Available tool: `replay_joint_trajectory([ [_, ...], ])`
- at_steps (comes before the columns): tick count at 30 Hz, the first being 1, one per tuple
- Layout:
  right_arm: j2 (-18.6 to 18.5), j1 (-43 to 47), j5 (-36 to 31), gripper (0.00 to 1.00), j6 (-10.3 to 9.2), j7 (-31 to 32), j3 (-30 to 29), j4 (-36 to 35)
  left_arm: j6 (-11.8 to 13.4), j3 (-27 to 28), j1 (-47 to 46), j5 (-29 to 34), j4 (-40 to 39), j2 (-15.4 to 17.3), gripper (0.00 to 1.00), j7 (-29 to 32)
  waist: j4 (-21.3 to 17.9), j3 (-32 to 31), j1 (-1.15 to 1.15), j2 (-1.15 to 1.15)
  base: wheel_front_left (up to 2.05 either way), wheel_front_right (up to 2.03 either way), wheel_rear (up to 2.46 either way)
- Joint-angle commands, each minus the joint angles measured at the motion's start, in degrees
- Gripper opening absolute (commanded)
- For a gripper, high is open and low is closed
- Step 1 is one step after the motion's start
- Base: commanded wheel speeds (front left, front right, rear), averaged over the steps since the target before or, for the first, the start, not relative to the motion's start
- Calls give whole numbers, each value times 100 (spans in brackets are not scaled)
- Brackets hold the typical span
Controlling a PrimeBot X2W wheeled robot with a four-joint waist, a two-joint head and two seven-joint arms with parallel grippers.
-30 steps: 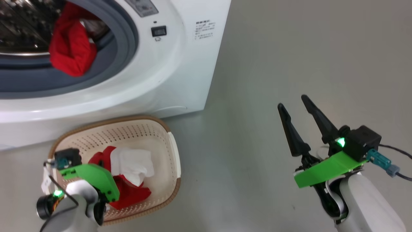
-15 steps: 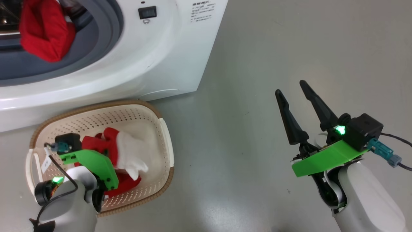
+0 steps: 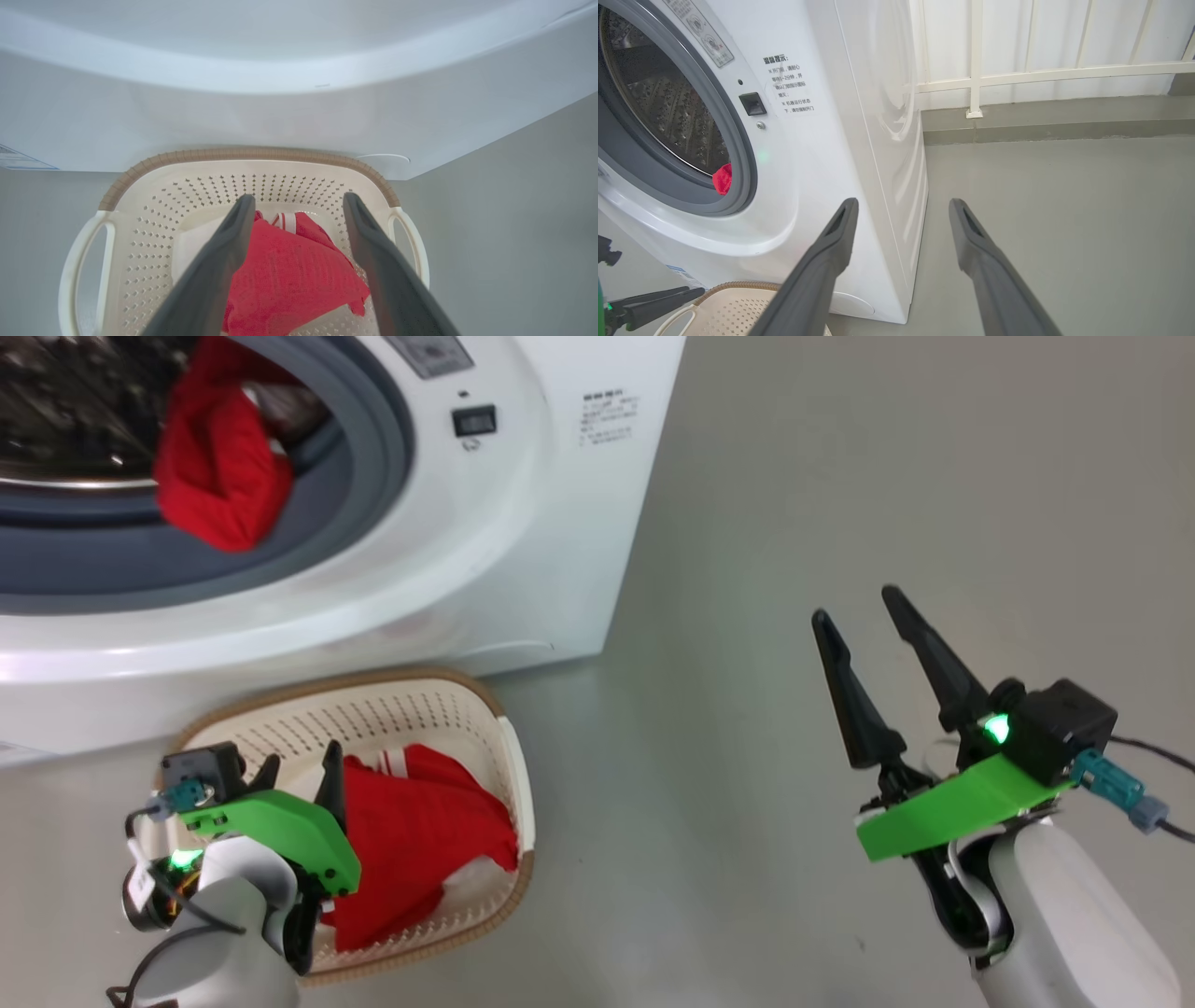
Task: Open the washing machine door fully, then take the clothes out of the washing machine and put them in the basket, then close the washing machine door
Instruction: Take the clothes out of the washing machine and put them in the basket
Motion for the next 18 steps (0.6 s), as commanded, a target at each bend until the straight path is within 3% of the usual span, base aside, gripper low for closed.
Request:
replay_joint_trajectory([
  [1,-51,156,24,100,29,-36,77,-102,-53,111,174,-11,-193,156,100,-118,164,-288,0,0,0,0,0],
  [9,-46,400,-3,100,29,-36,69,-63,-113,230,846,-13,-1335,200,100,-206,257,-852,0,0,0,0,0],
  [18,-26,694,-60,100,29,-36,1,-35,160,516,1953,275,-3040,217,100,-208,271,-1415,0,0,0,0,0],
])
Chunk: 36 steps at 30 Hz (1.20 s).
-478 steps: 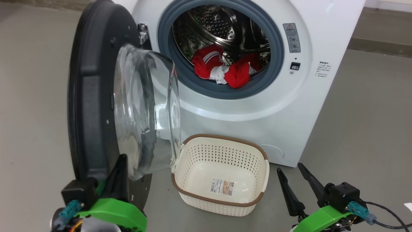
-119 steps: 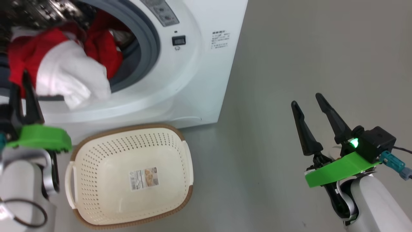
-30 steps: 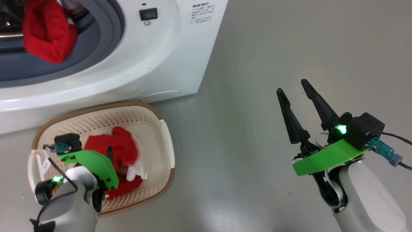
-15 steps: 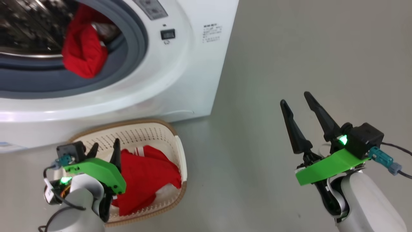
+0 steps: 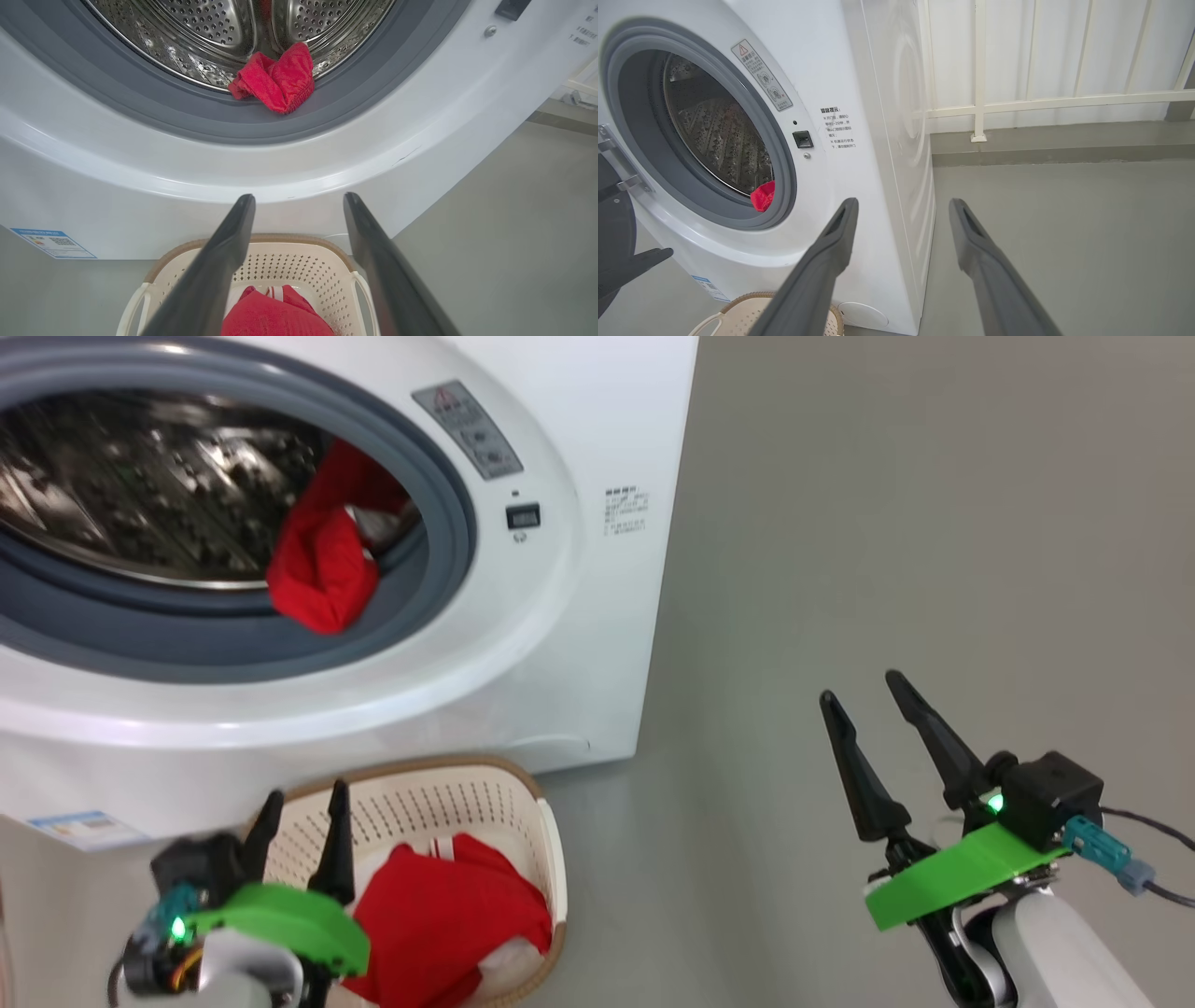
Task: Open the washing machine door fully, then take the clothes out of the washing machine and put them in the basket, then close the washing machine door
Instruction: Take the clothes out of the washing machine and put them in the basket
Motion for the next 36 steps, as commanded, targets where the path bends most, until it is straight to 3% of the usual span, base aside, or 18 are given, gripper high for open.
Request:
replay_joint_trajectory([
  [1,-26,36,-42,100,29,-37,65,-121,62,203,77,41,-174,158,100,-69,26,-268,0,0,0,0,0],
  [16,-15,490,-204,100,29,-37,-93,-364,397,588,1584,496,-2367,161,100,-70,-88,-927,0,0,0,0,0],
  [23,42,715,-304,100,29,-37,-276,-559,429,688,2072,659,-3117,143,100,-70,-80,-1049,0,0,0,0,0],
  [36,153,1000,-380,100,29,-37,-412,-633,412,760,2458,880,-3312,73,100,-70,-76,-1304,0,0,0,0,0],
])
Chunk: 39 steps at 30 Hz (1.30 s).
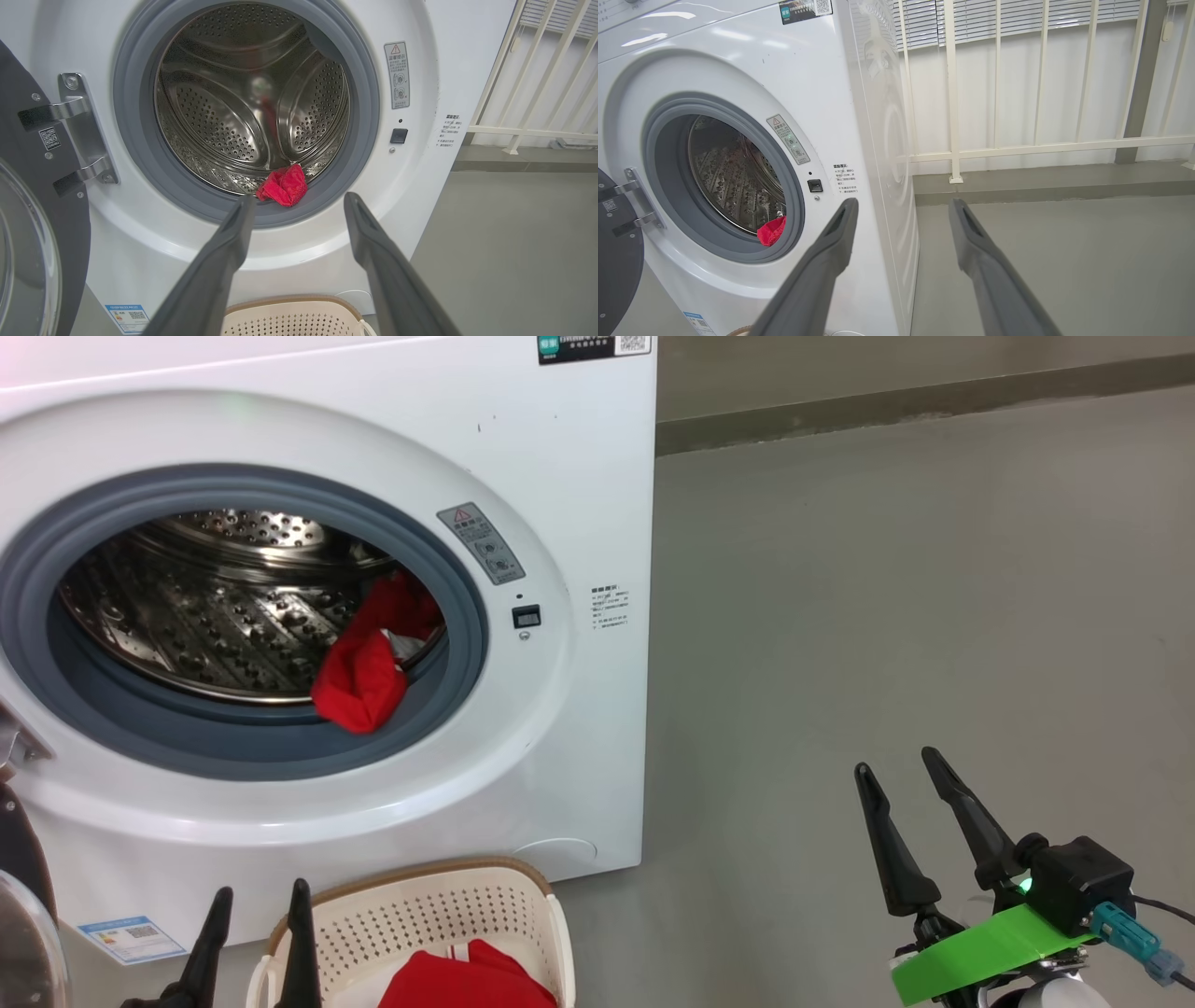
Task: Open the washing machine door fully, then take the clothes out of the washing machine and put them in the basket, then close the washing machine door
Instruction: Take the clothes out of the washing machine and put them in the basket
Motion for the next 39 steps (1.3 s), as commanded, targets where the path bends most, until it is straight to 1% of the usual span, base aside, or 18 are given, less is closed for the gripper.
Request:
replay_joint_trajectory([
  [1,-44,-60,-43,100,29,-37,107,-139,26,211,-93,79,-98,54,100,-70,-13,-25,0,0,0,0,0],
  [16,-61,30,-44,100,29,-37,48,-167,5,184,-151,206,27,51,100,-70,37,-22,0,0,0,0,0],
  [24,-35,20,-34,100,29,-37,64,-178,-34,257,-252,128,81,32,100,-70,54,71,0,0,0,0,0],
  [29,-42,-19,-22,100,29,-37,70,-191,-60,262,-472,71,174,30,100,-70,102,213,0,0,0,0,0],
  [32,-52,-62,-14,100,29,-37,84,-207,-17,290,-662,125,201,73,100,-70,126,333,0,0,0,0,0],
  [39,-75,-273,-3,100,29,-37,115,-266,1,302,-1297,154,339,115,100,-70,137,804,0,0,0,0,0],
])
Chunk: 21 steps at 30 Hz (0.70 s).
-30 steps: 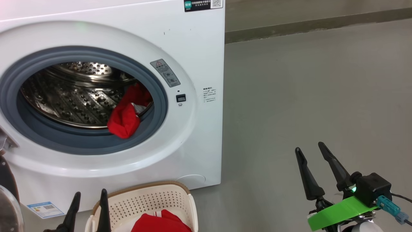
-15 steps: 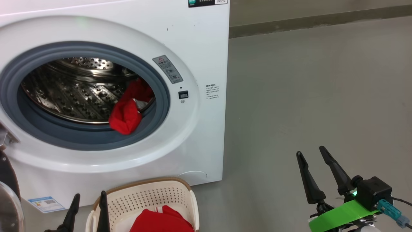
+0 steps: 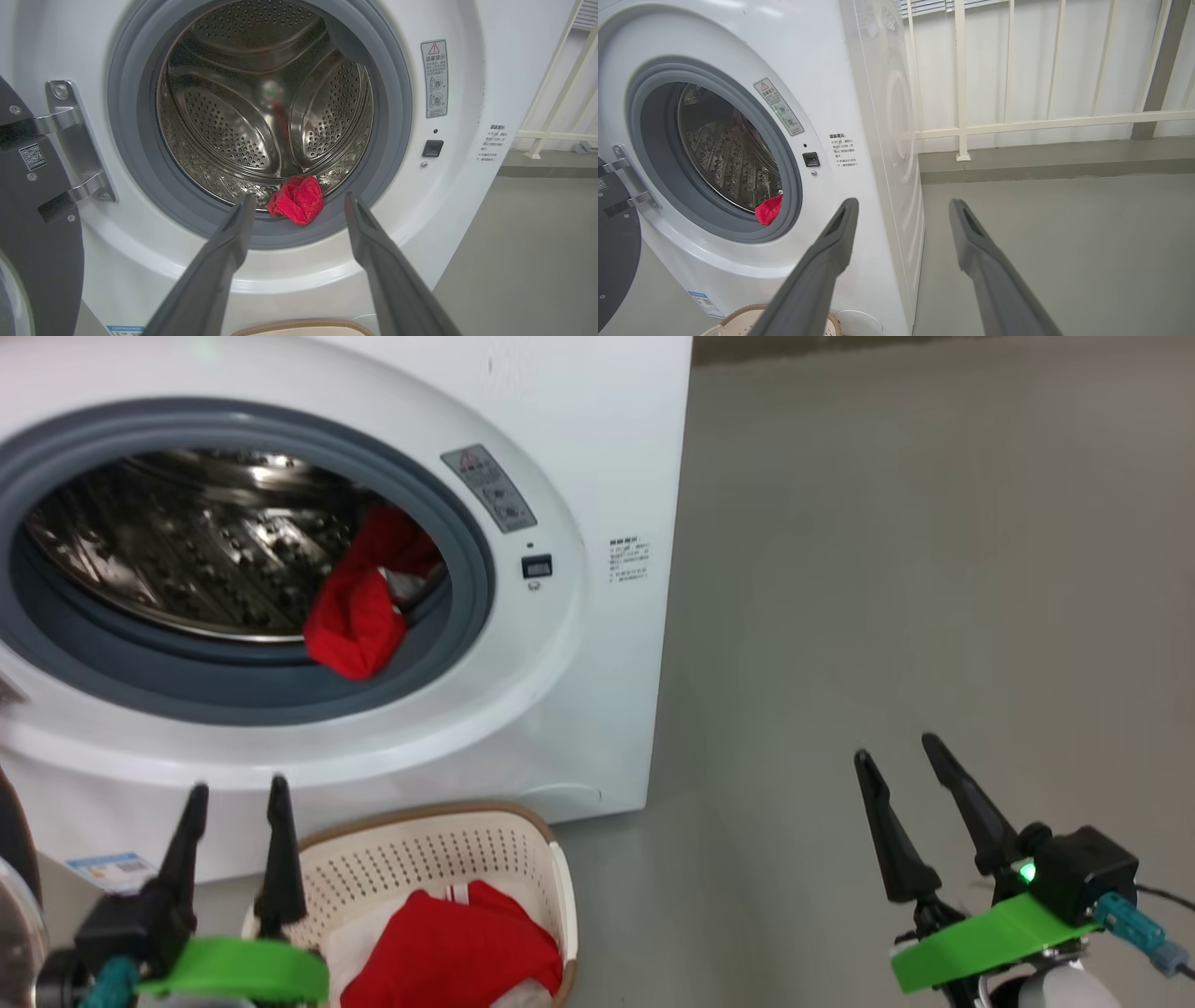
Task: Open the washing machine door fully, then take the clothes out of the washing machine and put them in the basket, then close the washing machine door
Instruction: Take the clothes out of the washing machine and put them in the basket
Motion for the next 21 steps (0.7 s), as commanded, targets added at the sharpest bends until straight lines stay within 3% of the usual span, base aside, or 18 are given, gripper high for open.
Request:
replay_joint_trajectory([
  [1,-72,-272,-5,100,29,-37,118,-182,13,175,-339,25,-82,125,100,-69,10,272,0,0,0,0,0],
  [9,-83,-510,74,100,29,-37,93,-259,62,155,-1294,-100,594,112,100,-53,45,774,0,0,0,0,0],
  [21,-162,-826,145,100,29,-37,82,-391,-72,-18,-2959,-151,2083,156,100,-60,46,1310,0,0,0,0,0],
])
